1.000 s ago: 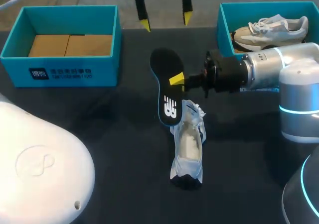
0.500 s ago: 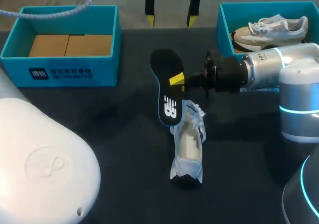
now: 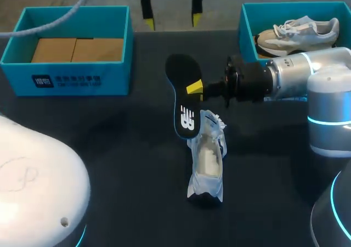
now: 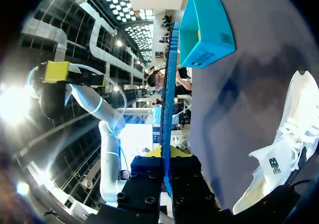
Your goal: Take the shoe out of the shoebox, open the shoe tongue, remove and reinsert the insole, then place the shoe into the shoebox
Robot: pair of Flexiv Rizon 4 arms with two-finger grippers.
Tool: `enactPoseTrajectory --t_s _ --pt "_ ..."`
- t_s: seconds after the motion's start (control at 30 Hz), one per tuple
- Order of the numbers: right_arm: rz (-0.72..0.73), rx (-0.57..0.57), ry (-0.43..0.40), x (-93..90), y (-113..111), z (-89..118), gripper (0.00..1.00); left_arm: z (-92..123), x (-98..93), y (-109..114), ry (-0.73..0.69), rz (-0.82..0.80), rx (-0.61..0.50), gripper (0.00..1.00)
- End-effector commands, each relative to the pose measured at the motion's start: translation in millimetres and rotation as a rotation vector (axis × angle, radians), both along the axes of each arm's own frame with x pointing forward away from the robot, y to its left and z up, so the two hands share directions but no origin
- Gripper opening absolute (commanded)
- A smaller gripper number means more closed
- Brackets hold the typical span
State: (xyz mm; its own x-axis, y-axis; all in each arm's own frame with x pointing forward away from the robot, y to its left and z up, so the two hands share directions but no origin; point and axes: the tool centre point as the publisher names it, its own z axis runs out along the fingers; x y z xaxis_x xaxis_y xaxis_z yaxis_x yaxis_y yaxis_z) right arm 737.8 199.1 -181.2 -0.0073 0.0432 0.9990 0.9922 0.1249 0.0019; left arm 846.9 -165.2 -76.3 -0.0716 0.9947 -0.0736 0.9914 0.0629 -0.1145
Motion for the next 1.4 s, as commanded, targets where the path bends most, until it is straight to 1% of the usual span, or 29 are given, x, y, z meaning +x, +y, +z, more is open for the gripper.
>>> enactPoseTrajectory --t_s 0.03,0.27,0.4,0.47,0.73,0.93,1.07,1.1,1.4 --pt "-0.001 -0.003 0.000 -0.5 1 0 0.00 -11 -13.3 38 -0.107 0.063 -0.490 1.00" --pt "-0.001 -0.003 0.000 -0.5 1 0 0.00 -18 -17.3 51 -0.153 0.066 -0.723 1.00" --pt "-0.001 -0.003 0.000 -0.5 1 0 0.00 -23 -15.3 50 -0.153 0.041 -0.845 1.00" --pt "-0.001 -0.003 0.000 -0.5 1 0 0.00 -26 -14.9 49 -0.153 0.002 -0.902 1.00" --pt "-0.001 -0.003 0.000 -0.5 1 0 0.00 -29 -16.2 41 -0.207 -0.094 -1.114 1.00" --pt "-0.001 -0.003 0.000 -0.5 1 0 0.00 -29 -14.8 32 -0.203 -0.128 -1.185 1.00" --pt "-0.001 -0.003 0.000 -0.5 1 0 0.00 -32 -15.2 33 -0.170 -0.101 -1.227 1.00" --pt "-0.001 -0.003 0.000 -0.5 1 0 0.00 -31 -16.6 37 -0.156 -0.086 -1.230 1.00" --pt "-0.001 -0.003 0.000 -0.5 1 0 0.00 -31 -16.6 37 -0.156 -0.086 -1.230 1.00"
